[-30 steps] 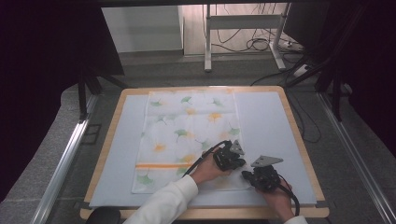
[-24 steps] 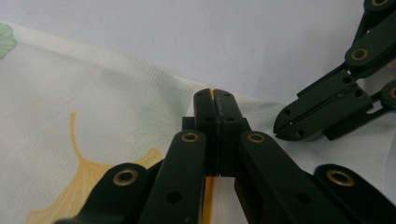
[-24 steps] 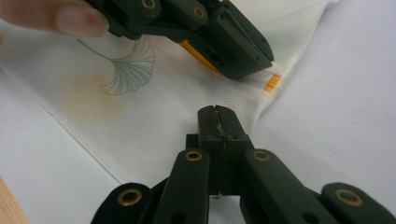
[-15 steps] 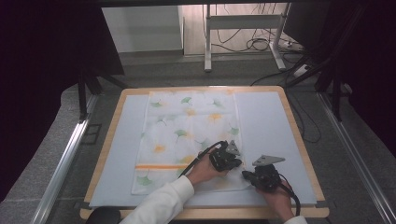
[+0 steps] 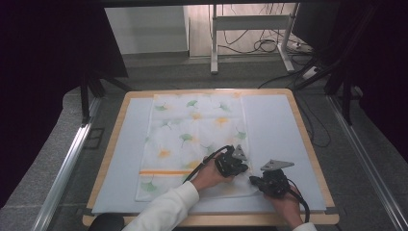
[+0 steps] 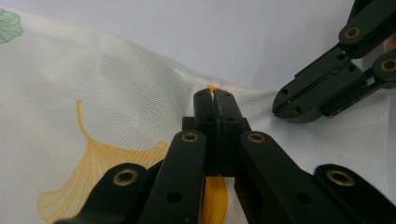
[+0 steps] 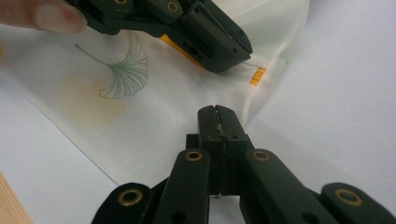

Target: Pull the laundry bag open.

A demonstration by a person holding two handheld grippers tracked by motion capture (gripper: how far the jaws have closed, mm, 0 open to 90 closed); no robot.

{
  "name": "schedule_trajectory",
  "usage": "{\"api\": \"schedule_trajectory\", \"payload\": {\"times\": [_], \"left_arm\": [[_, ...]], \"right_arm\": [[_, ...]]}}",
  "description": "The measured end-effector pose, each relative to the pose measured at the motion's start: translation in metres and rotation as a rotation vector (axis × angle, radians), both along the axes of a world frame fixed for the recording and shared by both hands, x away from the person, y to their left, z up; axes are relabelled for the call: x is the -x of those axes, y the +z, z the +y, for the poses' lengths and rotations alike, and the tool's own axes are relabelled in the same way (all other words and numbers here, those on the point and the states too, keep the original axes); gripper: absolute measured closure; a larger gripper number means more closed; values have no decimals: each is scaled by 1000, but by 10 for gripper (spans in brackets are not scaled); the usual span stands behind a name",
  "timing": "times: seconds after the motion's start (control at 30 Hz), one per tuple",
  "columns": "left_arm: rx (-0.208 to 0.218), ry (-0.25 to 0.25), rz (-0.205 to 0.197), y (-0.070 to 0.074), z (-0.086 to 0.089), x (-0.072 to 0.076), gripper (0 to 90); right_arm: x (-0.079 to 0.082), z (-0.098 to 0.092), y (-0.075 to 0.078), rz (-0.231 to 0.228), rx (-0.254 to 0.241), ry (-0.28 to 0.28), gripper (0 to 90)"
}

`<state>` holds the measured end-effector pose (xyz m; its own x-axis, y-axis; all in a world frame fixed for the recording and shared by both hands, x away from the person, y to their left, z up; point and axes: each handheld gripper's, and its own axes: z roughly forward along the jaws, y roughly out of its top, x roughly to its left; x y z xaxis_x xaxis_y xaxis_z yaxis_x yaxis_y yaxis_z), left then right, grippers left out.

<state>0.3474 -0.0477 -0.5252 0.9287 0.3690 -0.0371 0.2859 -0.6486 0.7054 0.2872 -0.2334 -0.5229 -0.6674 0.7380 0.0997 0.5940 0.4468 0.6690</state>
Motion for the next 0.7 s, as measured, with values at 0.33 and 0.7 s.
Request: {"api": "schedule_trajectory", "payload": {"times": [0.33, 0.7], "left_arm": [[1, -13, -4, 0, 4, 1, 900], [5, -15, -7, 0, 3, 0, 900]], "right_arm": [[0, -1, 0, 5, -7, -4, 900], [-15, 3, 2, 14, -44, -59, 898]]}}
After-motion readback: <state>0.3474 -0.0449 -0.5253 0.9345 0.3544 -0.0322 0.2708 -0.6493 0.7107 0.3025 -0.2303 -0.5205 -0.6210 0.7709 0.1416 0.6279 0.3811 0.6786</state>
